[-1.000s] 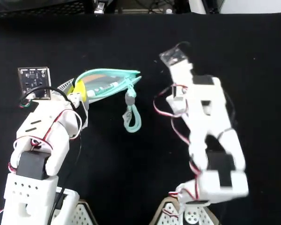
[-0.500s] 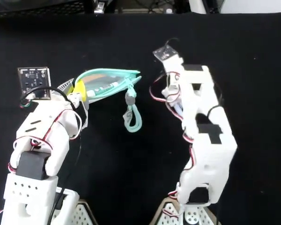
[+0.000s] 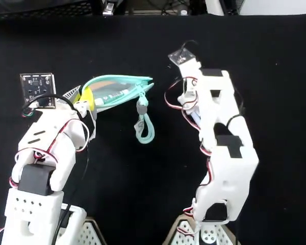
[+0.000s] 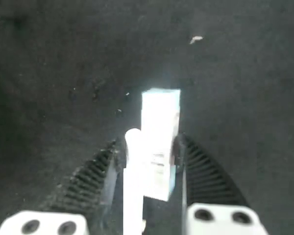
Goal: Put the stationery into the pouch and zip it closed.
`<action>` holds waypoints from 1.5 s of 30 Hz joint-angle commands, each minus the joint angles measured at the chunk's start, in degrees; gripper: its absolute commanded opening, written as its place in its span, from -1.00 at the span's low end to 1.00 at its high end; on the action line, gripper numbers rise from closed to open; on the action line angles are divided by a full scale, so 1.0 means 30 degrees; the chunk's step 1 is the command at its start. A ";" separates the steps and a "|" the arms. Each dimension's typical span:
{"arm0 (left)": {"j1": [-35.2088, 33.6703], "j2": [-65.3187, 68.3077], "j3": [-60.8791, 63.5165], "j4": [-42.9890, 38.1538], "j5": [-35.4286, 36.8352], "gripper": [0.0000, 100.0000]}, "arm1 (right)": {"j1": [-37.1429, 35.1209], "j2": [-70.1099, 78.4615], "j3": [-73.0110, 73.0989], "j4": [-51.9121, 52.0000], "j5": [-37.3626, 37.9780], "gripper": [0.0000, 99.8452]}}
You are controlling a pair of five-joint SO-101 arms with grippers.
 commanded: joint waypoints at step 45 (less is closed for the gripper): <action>-0.0454 0.0674 0.2945 0.0205 -0.0147 -0.94 | 0.1201 0.9890 -2.1758 1.0432 -0.2110 -0.98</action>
